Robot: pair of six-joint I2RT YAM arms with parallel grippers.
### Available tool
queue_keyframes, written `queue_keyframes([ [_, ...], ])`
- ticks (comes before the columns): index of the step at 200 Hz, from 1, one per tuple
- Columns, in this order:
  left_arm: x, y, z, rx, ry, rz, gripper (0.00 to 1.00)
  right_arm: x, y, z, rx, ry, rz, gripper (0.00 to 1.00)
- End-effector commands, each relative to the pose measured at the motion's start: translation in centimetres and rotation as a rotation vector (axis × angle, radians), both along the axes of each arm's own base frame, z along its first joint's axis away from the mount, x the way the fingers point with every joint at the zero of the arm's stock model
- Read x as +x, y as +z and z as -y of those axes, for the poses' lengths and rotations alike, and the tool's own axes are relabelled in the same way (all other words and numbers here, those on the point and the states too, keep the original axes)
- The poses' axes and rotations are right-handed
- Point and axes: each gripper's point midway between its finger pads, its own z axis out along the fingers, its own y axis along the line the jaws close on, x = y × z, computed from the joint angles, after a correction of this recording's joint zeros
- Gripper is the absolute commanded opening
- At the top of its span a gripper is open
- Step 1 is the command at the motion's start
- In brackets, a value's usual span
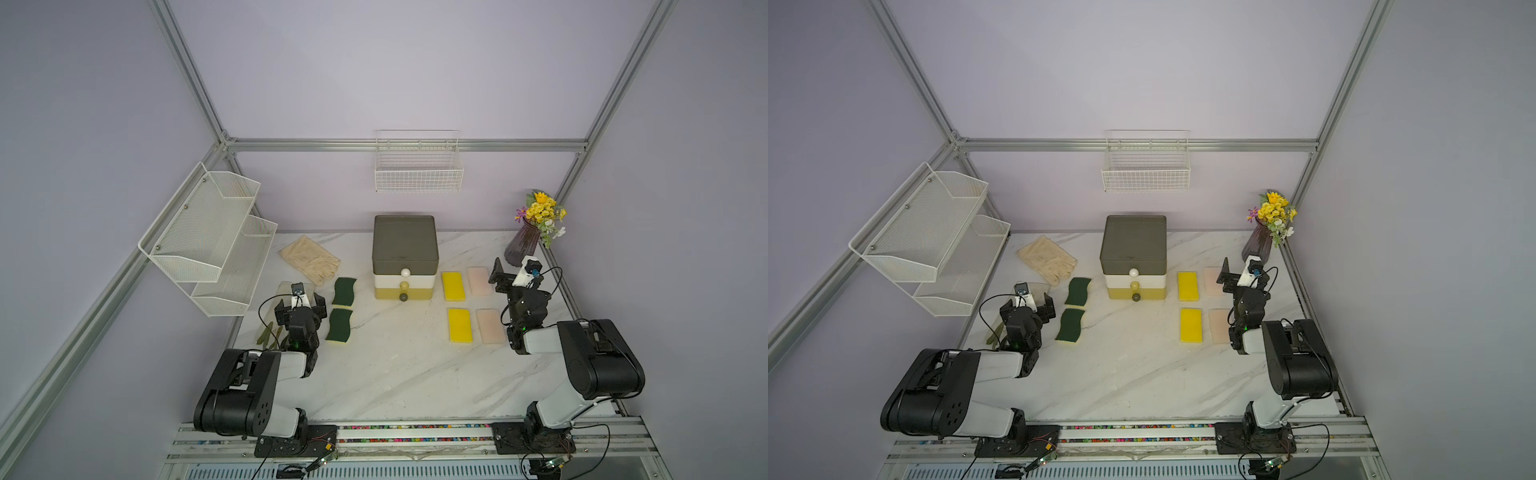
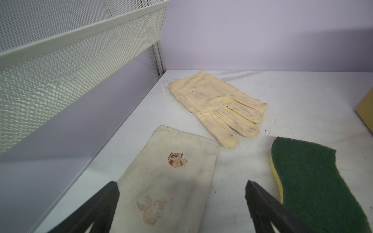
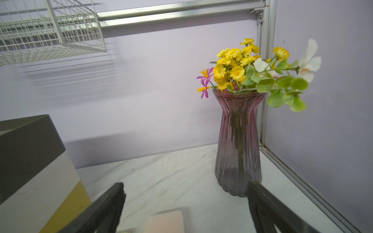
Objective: Take the sponge out of the drawer
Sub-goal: Reset both arms
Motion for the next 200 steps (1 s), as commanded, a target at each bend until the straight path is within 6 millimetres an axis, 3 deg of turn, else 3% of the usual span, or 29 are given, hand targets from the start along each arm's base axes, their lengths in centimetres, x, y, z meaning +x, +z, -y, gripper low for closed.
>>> queue_keyframes([
  [1, 0.8, 1.9, 0.4, -0.013, -0.038, 0.096, 1.0, -0.2, -0.2, -1.3, -0.042, 0.082, 0.056, 0.97],
  [10, 1.0, 1.7, 0.6, -0.016, -0.055, 0.089, 1.0, -0.1, -1.0, -1.5, -0.046, 0.092, 0.051, 0.97],
  [72, 2.1, 0.3, 1.0, -0.012, -0.087, 0.055, 1.0, 0.1, -0.8, -1.8, -0.053, 0.109, 0.055, 0.97],
  [96, 2.8, -0.2, 0.8, -0.026, -0.09, 0.016, 1.0, 0.7, -1.1, -0.6, -0.013, 0.045, 0.038, 0.97],
  [200, 2.8, -0.2, 0.7, -0.029, -0.093, 0.017, 1.0, 0.8, -1.2, 0.0, 0.002, 0.01, 0.034, 0.97],
])
